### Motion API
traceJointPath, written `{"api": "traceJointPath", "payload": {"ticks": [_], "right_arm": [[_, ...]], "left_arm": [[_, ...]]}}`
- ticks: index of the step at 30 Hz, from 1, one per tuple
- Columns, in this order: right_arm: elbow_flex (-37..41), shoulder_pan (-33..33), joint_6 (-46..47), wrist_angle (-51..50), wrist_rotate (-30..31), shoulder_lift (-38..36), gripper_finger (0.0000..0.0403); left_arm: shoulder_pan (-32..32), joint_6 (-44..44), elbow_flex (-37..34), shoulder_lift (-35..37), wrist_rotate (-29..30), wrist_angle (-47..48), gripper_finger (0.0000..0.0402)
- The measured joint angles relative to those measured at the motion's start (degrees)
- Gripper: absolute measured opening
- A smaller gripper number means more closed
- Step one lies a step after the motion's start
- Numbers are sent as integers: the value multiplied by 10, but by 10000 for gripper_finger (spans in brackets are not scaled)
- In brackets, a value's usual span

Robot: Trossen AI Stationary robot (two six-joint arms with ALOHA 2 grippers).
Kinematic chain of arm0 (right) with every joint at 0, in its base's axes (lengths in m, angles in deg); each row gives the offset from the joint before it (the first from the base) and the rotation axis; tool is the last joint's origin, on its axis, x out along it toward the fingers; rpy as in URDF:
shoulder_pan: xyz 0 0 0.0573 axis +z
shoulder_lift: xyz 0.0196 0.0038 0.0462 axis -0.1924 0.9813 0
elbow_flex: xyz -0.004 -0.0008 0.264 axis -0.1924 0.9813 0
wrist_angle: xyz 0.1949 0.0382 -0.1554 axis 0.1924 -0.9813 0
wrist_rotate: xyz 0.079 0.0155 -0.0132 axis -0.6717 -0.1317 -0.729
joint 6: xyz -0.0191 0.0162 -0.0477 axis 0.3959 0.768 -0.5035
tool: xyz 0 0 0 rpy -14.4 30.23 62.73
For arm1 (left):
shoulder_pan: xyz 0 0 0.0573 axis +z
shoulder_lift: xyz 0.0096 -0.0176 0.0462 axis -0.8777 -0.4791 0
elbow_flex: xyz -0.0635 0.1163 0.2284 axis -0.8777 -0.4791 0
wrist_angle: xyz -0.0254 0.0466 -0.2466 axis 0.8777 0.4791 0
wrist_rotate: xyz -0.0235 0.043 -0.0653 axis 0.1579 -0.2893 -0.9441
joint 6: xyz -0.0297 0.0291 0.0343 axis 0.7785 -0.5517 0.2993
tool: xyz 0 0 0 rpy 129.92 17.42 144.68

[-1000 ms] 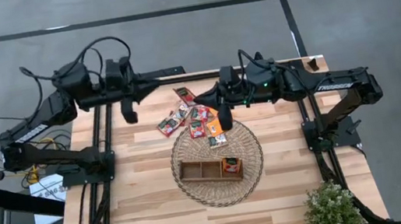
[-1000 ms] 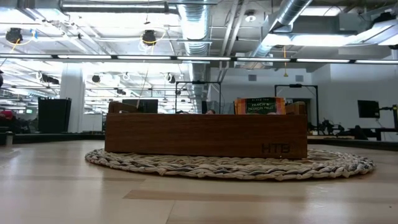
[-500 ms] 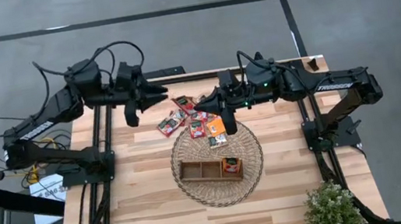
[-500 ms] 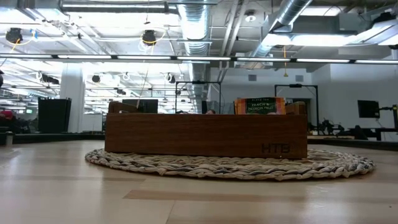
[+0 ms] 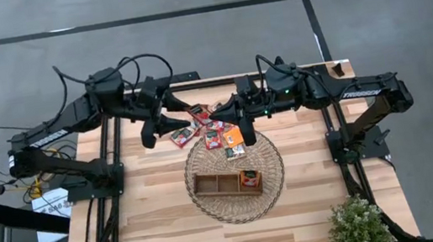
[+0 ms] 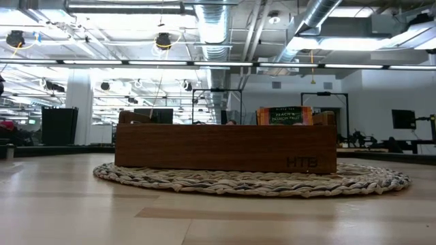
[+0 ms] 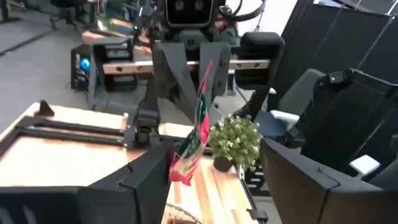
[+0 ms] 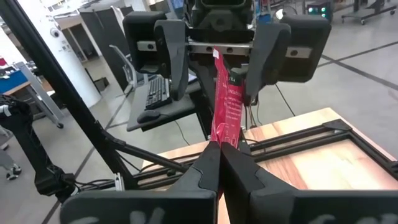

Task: Pick & Place Tea
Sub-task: Put the red tea bag into the left section of the wooden organizer

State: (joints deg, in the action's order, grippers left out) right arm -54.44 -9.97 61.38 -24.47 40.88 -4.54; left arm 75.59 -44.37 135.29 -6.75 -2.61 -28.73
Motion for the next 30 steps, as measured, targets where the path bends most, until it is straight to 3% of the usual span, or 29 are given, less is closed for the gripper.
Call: {"api": "traceJointPath", "payload": {"ticks": [18, 23, 30], "right_arm": [[0, -5, -9, 16, 3, 0, 0], [0, -5, -9, 16, 3, 0, 0], [0, -5, -13, 14, 3, 0, 0]], "left_arm": [[0, -27, 0, -4, 21, -10, 162], [0, -27, 0, -4, 21, -19, 113], [0, -27, 0, -4, 35, -29, 15]]}}
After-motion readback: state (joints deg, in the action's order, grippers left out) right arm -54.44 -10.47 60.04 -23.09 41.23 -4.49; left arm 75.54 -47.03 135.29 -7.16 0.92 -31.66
